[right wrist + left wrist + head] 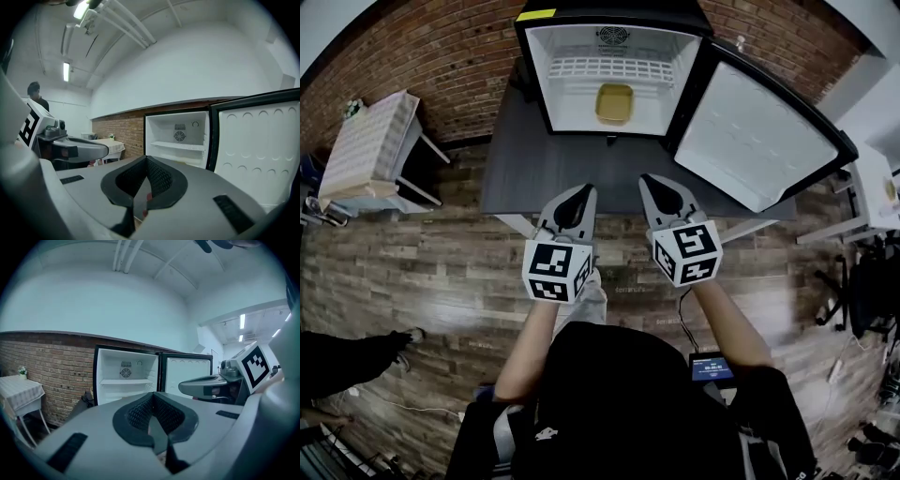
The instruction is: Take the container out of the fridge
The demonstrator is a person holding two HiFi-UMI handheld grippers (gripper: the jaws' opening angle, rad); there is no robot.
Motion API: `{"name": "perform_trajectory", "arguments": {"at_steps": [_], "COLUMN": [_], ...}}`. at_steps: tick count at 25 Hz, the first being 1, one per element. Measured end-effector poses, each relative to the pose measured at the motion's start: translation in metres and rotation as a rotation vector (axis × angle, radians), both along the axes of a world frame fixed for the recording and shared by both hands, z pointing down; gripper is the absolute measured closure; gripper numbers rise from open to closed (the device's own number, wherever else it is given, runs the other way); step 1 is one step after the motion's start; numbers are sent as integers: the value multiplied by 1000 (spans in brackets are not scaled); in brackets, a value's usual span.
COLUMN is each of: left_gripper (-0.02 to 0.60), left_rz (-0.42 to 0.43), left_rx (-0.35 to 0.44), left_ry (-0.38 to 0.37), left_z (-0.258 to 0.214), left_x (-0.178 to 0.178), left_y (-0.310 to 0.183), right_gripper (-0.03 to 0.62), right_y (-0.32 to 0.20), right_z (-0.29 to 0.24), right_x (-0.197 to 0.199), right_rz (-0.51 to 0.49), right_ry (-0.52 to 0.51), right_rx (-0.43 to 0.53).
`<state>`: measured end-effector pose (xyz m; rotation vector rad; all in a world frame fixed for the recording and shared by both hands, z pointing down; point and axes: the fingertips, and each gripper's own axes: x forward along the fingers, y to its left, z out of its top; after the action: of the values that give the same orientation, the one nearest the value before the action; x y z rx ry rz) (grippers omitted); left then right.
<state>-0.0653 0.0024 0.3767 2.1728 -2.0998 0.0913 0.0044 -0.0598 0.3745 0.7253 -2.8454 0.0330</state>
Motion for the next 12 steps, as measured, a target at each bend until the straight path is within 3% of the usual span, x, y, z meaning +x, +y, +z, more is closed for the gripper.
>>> {"name": "perform_trajectory", "arguments": {"at_steps": [12], "left_gripper": [568], "left_rz": [46], "left_rx": [-5], "left_ry": [32], "left_z": [-8], "left_x": [-52], "left_y": [-81], "right_gripper": [554], "right_y": [-75], "right_z": [-4], "right_x": [-47], "right_rz": [43], "right_ry": [26], "right_rx": [-13]}}
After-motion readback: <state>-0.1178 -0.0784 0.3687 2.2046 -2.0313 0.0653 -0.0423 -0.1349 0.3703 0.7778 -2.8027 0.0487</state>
